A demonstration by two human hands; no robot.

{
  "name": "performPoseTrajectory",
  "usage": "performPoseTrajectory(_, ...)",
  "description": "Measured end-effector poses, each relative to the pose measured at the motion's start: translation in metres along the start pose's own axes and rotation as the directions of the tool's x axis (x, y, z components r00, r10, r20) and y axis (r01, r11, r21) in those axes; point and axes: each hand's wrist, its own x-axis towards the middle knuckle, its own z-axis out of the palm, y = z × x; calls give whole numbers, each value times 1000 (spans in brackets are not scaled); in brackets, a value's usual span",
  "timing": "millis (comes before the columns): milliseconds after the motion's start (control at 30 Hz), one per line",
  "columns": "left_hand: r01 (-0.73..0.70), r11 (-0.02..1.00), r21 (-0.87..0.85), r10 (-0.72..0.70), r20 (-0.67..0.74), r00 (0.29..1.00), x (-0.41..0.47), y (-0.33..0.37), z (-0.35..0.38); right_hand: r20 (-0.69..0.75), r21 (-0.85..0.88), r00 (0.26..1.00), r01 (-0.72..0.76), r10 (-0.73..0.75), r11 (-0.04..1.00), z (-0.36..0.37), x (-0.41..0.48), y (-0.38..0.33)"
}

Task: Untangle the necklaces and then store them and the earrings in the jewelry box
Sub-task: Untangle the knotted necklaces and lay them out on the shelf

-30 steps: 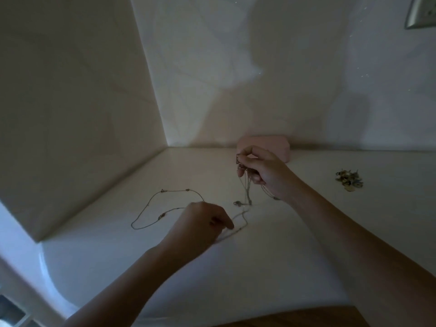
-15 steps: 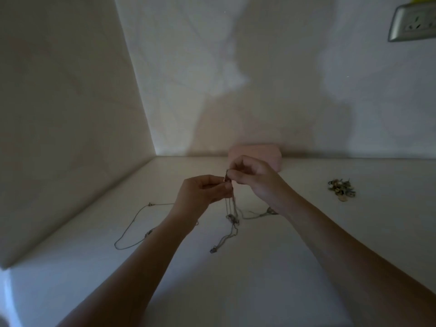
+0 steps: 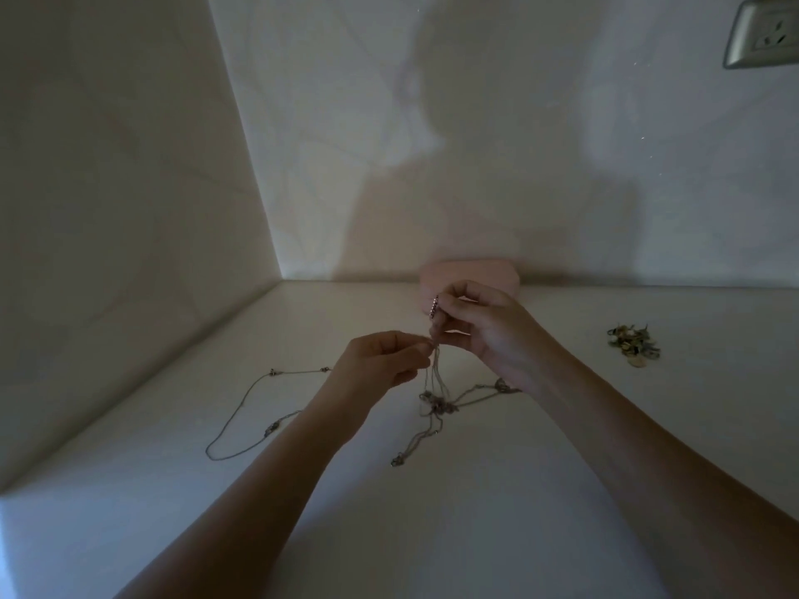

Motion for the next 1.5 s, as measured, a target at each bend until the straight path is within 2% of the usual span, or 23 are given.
performPoseTrajectory(133, -91, 995, -27, 91, -30, 995, 0, 0, 3, 53, -98, 998, -22, 28, 995, 3, -2, -1)
performPoseTrajectory(300, -151, 988, -5, 151, -70, 986, -1, 2, 2, 35, -251, 998, 51, -44, 967, 5, -4, -3)
performPoseTrajectory(333, -142, 988, -68, 139, -51, 989, 0, 4, 2, 46, -251, 998, 50, -40, 967, 5, -4, -5)
performPoseTrajectory(400, -63, 928, -368, 64, -11, 998, 4, 9, -1, 75, -342, 995, 88, -66, 936, 2, -6, -11)
performPoseTrajectory(433, -14, 855, -518, 32, 26, 999, 4, 14, -5, 65, -458, 992, 126, -108, 880, 0, -7, -15)
performPoseTrajectory(500, 105, 729, -677, 18, 173, 985, 3, 20, -18, 9, -633, 978, 166, -207, 756, -4, -7, -21)
performPoseTrajectory(533, 178, 690, -701, 50, 291, 955, 3, 22, -24, -43, -617, 971, 159, -235, 771, -8, -6, -23)
performPoseTrajectory(567, 239, 658, -714, 108, 404, 908, 3, 22, -30, -116, -514, 967, 137, -227, 847, -11, -5, -24)
performPoseTrajectory(633, 308, 593, -744, 229, 522, 822, 4, 22, -37, -240, -129, 967, 60, -90, 990, -20, 0, -25)
performPoseTrajectory(700, 337, 556, -760, 284, 555, 782, 7, 21, -46, -214, 266, 966, -84, 144, 960, -28, 3, -30)
performPoseTrajectory(733, 352, 549, -758, 289, 568, 770, 7, 23, -50, -145, 363, 960, -172, 238, 916, -31, 3, -33)
performPoseTrajectory(800, 356, 559, -749, 266, 569, 778, 5, 25, -61, -12, 347, 946, -300, 324, 889, -41, 2, -36)
performPoseTrajectory(867, 364, 588, -723, 221, 576, 787, 1, 28, -72, 46, 165, 935, -354, 351, 921, -51, -1, -41)
performPoseTrajectory(933, 386, 623, -680, 204, 618, 759, -4, 30, -78, 110, 6, 926, -365, 362, 931, -62, -6, -47)
performPoseTrajectory(1067, 467, 702, -538, 158, 757, 635, -9, 30, -72, 286, -81, 894, -337, 346, 938, -77, -21, -61)
performPoseTrajectory(1133, 543, 684, -487, 163, 828, 537, -4, 25, -68, 359, -54, 882, -307, 305, 950, -77, -25, -65)
performPoseTrajectory(1200, 608, 657, -447, 138, 863, 486, 4, 18, -65, 381, -23, 869, -331, 314, 943, -73, -24, -62)
performPoseTrajectory(1233, 632, 645, -430, 102, 867, 487, 7, 15, -63, 366, -26, 860, -371, 355, 928, -70, -21, -57)
performPoseTrajectory(1267, 644, 638, -422, 38, 852, 521, 10, 11, -61, 340, -50, 847, -417, 408, 907, -66, -17, -50)
performPoseTrajectory(1300, 626, 660, -415, -67, 798, 600, 13, 9, -59, 306, -87, 832, -459, 462, 884, -61, -12, -41)
performPoseTrajectory(1367, 501, 785, -365, -256, 545, 799, 16, 6, -53, 227, -162, 800, -532, 556, 831, -52, -2, -22)
performPoseTrajectory(1400, 442, 845, -301, -301, 414, 859, 15, 5, -48, 184, -200, 789, -553, 586, 809, -49, 1, -13)
performPoseTrajectory(1500, 361, 928, -96, -343, 159, 926, 18, 1, -36, 36, -311, 840, -506, 542, 805, -43, 10, 8)
